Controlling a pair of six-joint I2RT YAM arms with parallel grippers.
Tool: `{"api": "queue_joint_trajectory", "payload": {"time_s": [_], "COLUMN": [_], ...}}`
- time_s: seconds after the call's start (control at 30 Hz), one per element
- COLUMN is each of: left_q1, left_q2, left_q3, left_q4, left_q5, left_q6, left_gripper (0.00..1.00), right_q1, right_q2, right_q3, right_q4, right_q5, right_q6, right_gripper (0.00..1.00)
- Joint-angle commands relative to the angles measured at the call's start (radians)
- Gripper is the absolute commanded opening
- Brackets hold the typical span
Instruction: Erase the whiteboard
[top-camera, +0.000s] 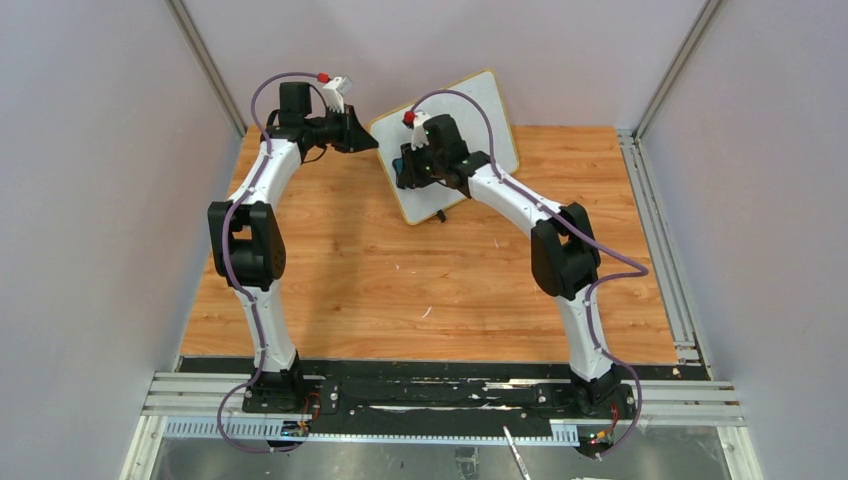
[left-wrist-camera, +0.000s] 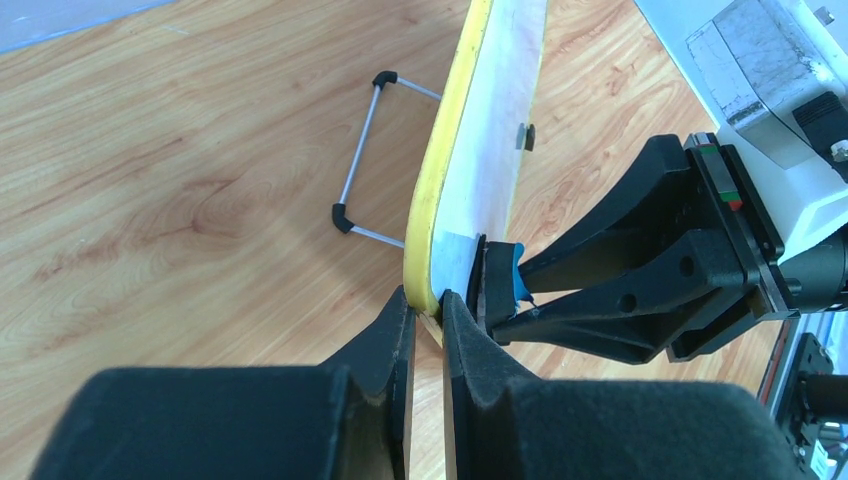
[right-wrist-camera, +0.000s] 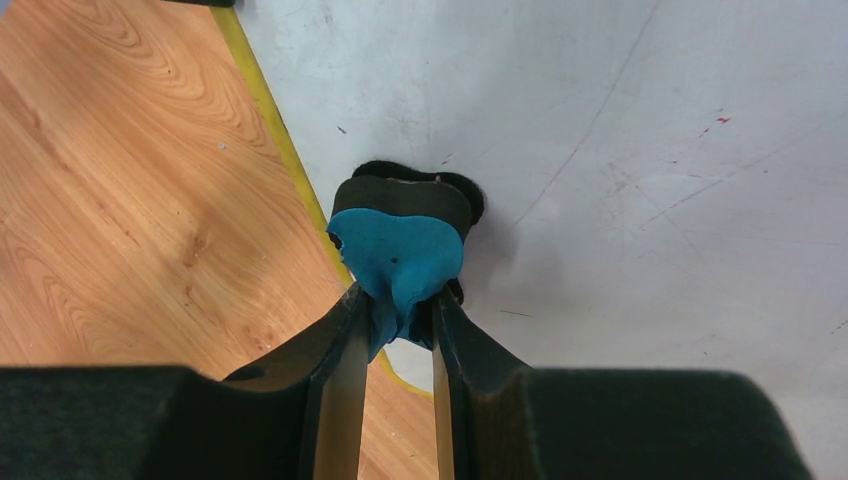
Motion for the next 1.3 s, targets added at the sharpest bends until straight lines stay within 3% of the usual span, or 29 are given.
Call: {"api": "queue_joint_trajectory", "payload": {"time_s": [0.0, 0.3, 0.77, 1.1, 1.27], "left_q1": [-0.031, -0.030, -0.030, -0.032, -0.032], "left_q2": [0.007, 0.003, 0.003, 0.001, -0.001], "left_q3": [-0.011, -0.013, -0.012, -0.028, -0.036], "left_q4": [-0.078, -0.083, -0.087, -0.076, -0.078], "left_q5": [0.034, 0.029, 0.023, 0.018, 0.014], "left_q6": [0.062, 0.070, 0.071, 0.066, 0.068], "left_gripper": [0.00, 0.00, 0.00, 0.00, 0.00], "right_q1": [-0.020, -0.105, -0.280, -0.446, -0.485], "right_q2": [0.003, -0.003, -0.146, -0.374, -0.510], "right_q3": [0.037, 0.089, -0.006, -0.094, -0.290], "right_q4": [-0.022, -0.076, -0.123, -0.433, -0.508], "right_q5": [0.031, 0.061, 0.103, 0.274, 0.286], "right_q6": [-0.008, -0.048, -0.066, -0.124, -0.124], "right_gripper": [0.01, 0.01, 0.01, 0.01, 0.01]}}
